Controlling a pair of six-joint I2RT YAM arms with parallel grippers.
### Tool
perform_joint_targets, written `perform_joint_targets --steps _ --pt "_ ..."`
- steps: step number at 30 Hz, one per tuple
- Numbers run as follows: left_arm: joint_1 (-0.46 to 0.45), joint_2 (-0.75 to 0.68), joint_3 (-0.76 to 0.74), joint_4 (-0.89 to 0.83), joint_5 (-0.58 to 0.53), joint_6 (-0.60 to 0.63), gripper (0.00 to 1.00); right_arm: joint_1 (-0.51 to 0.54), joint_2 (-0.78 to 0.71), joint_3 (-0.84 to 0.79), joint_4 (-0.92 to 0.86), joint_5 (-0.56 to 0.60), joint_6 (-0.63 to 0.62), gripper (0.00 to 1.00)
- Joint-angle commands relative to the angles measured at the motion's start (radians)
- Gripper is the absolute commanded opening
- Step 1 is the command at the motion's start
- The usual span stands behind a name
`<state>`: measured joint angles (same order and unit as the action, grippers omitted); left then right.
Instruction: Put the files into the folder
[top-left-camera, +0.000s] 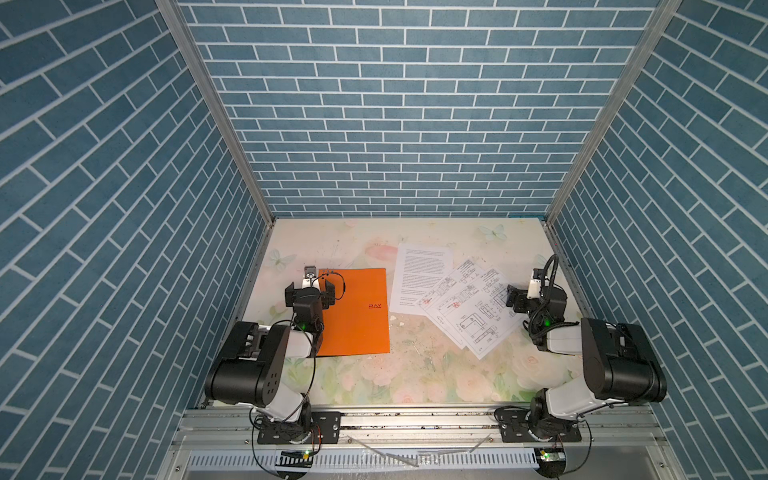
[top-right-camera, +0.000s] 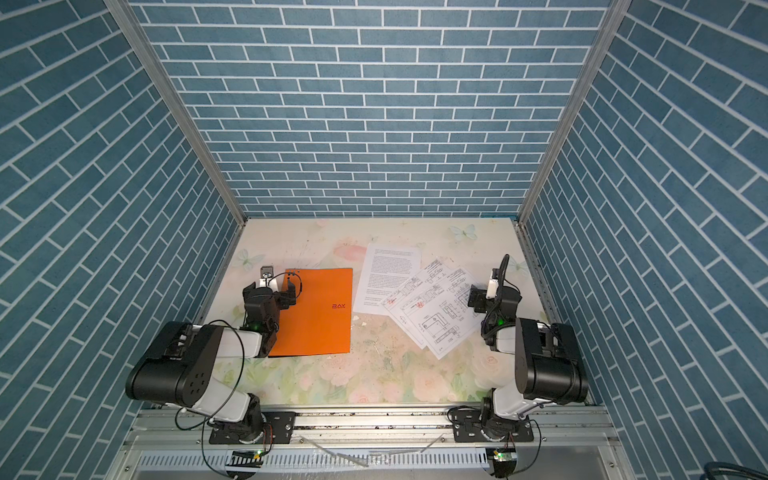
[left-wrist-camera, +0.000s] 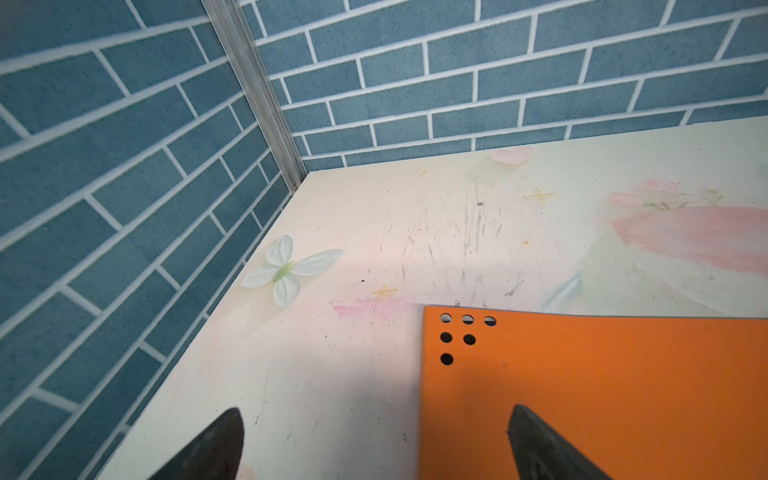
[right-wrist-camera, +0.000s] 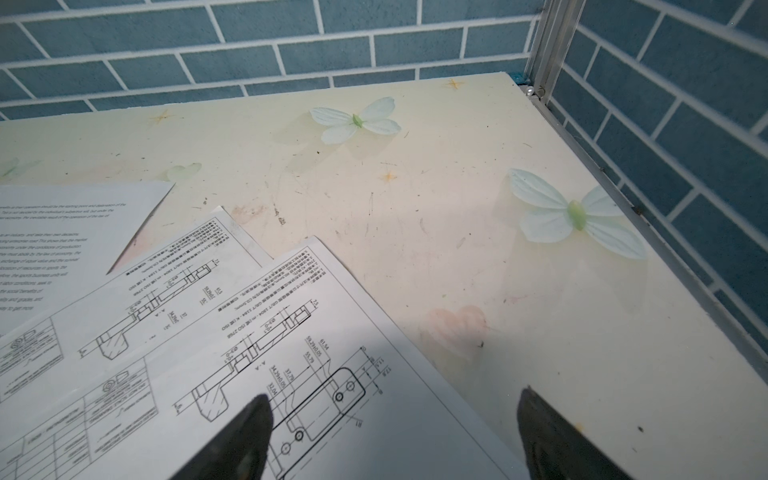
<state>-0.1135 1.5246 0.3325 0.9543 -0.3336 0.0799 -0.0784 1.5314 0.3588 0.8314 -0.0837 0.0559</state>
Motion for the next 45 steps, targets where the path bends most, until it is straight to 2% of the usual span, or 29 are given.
perform_joint_targets --steps 1,4,6,9,12,14,21,25,31,36,45 --pt "-0.007 -0.071 0.018 -0.064 -0.055 -0.004 1.00 0.003 -0.071 0.101 -0.168 0.086 0.031 0.89" --pt "-0.026 -0.232 0.069 -0.301 -0.126 -0.035 1.00 0.003 -0.162 0.244 -0.502 0.067 0.091 0.84" --pt "-0.026 -0.327 0.126 -0.488 -0.146 -0.149 1.00 0.005 -0.194 0.290 -0.599 0.013 0.170 0.80" --pt "-0.028 -0.412 0.191 -0.658 0.002 -0.248 1.00 0.013 -0.224 0.308 -0.639 -0.079 0.338 0.77" --pt "-0.052 -0.425 0.258 -0.824 0.059 -0.329 1.00 0.053 -0.225 0.307 -0.626 -0.135 0.469 0.73" --pt "-0.088 -0.413 0.282 -0.882 0.078 -0.348 1.00 0.099 -0.222 0.314 -0.636 -0.121 0.514 0.72" --pt "-0.273 -0.266 0.361 -0.956 0.126 -0.396 1.00 0.252 -0.148 0.346 -0.626 -0.119 0.621 0.68" --pt "-0.328 -0.102 0.463 -0.965 0.244 -0.427 1.00 0.328 -0.083 0.374 -0.619 -0.109 0.656 0.66" --pt "-0.399 0.061 0.602 -1.008 0.307 -0.421 1.00 0.428 0.009 0.451 -0.615 -0.099 0.702 0.64" --pt "-0.412 0.101 0.619 -0.996 0.349 -0.450 1.00 0.507 0.124 0.551 -0.627 -0.139 0.754 0.62" --pt "-0.413 0.053 0.568 -1.006 0.311 -0.462 1.00 0.587 0.317 0.735 -0.672 -0.205 0.819 0.60"
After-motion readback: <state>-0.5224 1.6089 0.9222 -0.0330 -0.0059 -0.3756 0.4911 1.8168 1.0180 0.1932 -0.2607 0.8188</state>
